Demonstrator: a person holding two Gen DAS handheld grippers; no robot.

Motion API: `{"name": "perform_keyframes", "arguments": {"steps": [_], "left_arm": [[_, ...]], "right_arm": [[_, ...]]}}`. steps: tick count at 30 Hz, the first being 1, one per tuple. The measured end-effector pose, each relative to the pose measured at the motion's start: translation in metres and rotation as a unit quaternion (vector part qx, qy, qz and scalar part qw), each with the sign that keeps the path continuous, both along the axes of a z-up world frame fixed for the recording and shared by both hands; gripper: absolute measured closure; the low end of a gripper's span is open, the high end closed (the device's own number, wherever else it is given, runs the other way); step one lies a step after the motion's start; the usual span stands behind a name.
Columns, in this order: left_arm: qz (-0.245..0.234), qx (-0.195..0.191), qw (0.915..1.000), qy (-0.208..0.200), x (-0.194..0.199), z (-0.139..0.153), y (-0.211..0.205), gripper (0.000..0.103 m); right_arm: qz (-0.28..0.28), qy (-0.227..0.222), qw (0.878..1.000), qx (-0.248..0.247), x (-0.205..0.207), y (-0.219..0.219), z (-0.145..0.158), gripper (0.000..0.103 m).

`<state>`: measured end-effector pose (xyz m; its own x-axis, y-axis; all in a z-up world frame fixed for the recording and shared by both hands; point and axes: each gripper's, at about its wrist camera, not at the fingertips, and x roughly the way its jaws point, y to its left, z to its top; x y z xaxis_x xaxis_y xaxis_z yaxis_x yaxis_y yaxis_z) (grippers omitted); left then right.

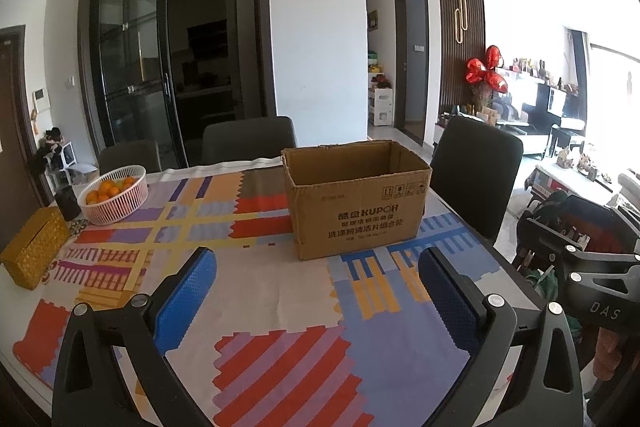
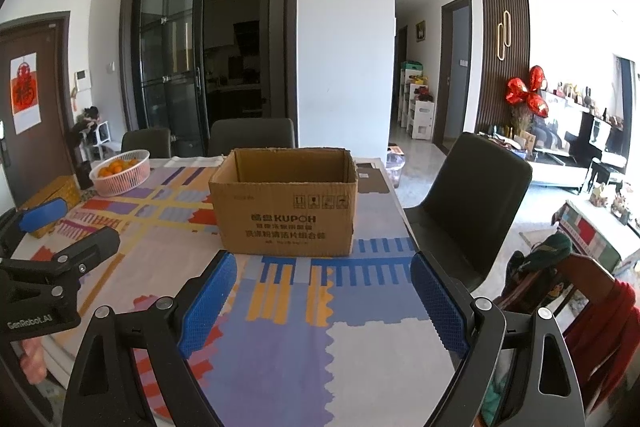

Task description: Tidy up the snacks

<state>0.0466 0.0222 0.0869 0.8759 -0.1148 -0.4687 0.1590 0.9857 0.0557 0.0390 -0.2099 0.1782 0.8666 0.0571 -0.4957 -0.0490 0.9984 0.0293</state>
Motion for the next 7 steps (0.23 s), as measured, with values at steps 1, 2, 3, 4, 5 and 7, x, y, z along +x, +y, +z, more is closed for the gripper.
{"name": "perform_keyframes", "arguments": {"steps": [1, 2, 3, 4, 5, 7], "left_arm": [[0.001, -0.001, 1.0000, 0.001, 0.0000, -0.0002, 0.0004, 0.000], [0.001, -0.001, 1.0000, 0.001, 0.0000, -0.0003, 0.0006, 0.000], [0.000, -0.001, 1.0000, 0.002, 0.0002, -0.0006, 0.0007, 0.000], [0.000, -0.001, 1.0000, 0.002, 0.0003, -0.0008, 0.0007, 0.000], [0.001, -0.001, 1.0000, 0.002, 0.0003, -0.0008, 0.0006, 0.000], [0.002, -0.001, 1.0000, 0.002, 0.0002, -0.0012, 0.0006, 0.000]], "right_arm": [[0.000, 0.000, 1.000, 0.000, 0.0007, -0.0006, 0.0012, 0.014], [-0.001, -0.001, 1.000, -0.001, 0.0008, -0.0005, 0.0013, 0.014], [-0.001, -0.001, 1.000, -0.002, 0.0010, -0.0004, 0.0014, 0.014], [-0.001, 0.000, 1.000, -0.002, 0.0013, -0.0008, 0.0017, 0.014], [-0.001, 0.000, 1.000, -0.002, 0.0020, -0.0015, 0.0024, 0.014], [-0.001, 0.000, 1.000, -0.002, 0.0020, -0.0015, 0.0023, 0.014]]}}
